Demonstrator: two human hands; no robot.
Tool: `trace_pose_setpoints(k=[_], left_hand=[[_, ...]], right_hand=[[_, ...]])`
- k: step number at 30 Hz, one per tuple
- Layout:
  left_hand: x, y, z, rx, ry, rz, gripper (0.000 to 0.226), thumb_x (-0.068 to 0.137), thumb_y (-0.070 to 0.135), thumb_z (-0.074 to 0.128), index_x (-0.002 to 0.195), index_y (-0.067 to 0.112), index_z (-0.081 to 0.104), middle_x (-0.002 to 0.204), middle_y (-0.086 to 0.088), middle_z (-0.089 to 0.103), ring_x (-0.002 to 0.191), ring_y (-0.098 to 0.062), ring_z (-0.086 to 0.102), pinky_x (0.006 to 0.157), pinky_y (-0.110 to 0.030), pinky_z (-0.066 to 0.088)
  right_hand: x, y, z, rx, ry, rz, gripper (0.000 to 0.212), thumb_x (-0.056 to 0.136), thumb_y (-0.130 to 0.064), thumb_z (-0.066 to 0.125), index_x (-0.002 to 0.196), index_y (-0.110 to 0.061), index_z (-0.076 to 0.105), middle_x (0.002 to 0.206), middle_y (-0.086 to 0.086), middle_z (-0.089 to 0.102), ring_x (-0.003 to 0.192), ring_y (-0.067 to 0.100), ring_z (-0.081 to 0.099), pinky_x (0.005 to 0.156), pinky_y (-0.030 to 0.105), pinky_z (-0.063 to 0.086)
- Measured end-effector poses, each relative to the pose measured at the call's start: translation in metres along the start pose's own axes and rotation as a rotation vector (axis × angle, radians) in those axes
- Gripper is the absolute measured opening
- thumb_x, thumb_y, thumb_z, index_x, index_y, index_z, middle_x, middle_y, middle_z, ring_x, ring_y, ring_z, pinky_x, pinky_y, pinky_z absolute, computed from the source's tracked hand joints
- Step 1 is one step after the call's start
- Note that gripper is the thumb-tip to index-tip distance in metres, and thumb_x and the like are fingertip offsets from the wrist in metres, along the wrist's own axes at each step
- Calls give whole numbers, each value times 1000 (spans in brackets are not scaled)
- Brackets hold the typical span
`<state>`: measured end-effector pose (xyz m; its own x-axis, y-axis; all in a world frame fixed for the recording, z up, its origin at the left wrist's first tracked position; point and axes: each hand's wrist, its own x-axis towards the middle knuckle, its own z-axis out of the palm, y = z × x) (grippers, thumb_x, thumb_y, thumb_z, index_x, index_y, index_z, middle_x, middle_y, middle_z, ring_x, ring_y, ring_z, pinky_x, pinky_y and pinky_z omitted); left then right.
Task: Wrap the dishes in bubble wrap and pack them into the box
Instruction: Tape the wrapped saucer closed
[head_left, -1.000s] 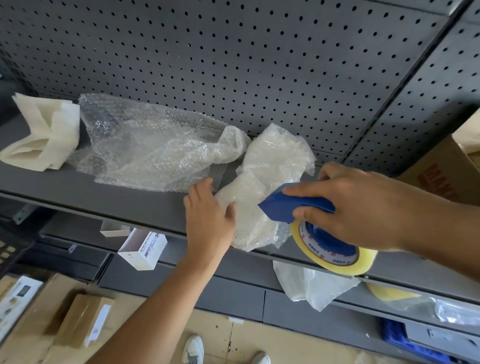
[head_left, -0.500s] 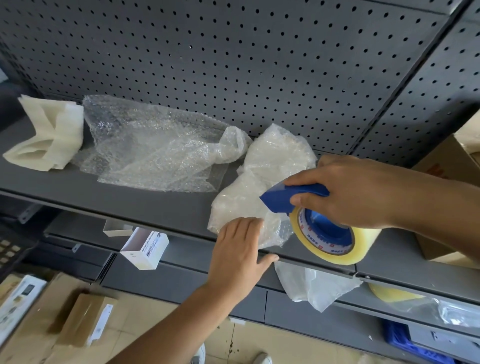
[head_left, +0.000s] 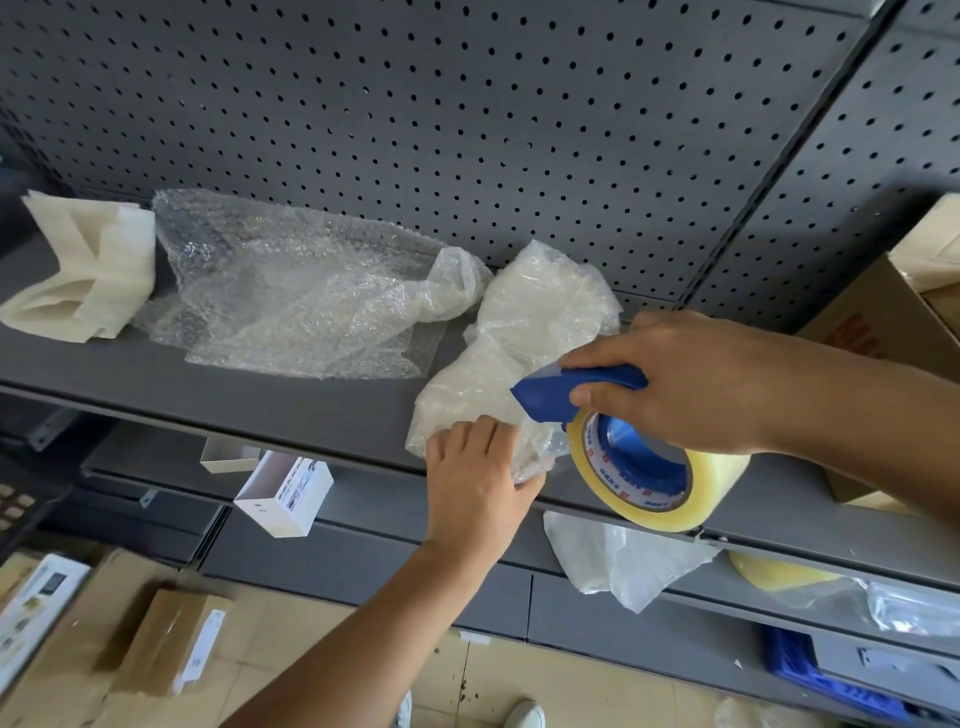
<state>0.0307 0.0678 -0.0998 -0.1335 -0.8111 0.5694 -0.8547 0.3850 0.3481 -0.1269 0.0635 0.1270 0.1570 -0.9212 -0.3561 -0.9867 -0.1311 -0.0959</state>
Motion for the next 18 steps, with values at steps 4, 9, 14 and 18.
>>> trace_pose_setpoints(k=[4, 9, 14, 18], left_hand=[[0, -1, 2, -72, 74, -10, 31, 80, 41, 77, 77, 13, 66, 77, -1, 62, 73, -26, 60, 72, -41, 50], [1, -2, 2, -142, 57, -69, 20, 82, 32, 74, 76, 14, 70, 78, 2, 65, 73, -24, 60, 77, -36, 48], [2, -6, 4, -273, -22, -157, 12, 77, 23, 80, 76, 15, 70, 80, 4, 64, 74, -20, 58, 79, -27, 40], [4, -5, -1, -291, -79, -168, 10, 74, 18, 78, 77, 16, 69, 79, 5, 62, 74, -19, 57, 77, -31, 45]], right_hand=[[0, 2, 5, 17, 8, -2, 44, 97, -65, 38, 141, -62, 39, 107, -14, 34, 112, 11, 41, 90, 29, 35], [-4, 5, 7, 40, 30, -22, 41, 98, -62, 40, 139, -61, 43, 91, -24, 33, 103, 9, 42, 84, 27, 34], [-17, 13, 28, 10, 73, -9, 45, 96, -67, 36, 141, -68, 30, 102, -16, 37, 101, 13, 52, 84, 26, 40], [-31, 16, 56, -19, 146, -18, 51, 96, -64, 37, 145, -63, 25, 114, -12, 41, 91, 10, 60, 81, 23, 48]])
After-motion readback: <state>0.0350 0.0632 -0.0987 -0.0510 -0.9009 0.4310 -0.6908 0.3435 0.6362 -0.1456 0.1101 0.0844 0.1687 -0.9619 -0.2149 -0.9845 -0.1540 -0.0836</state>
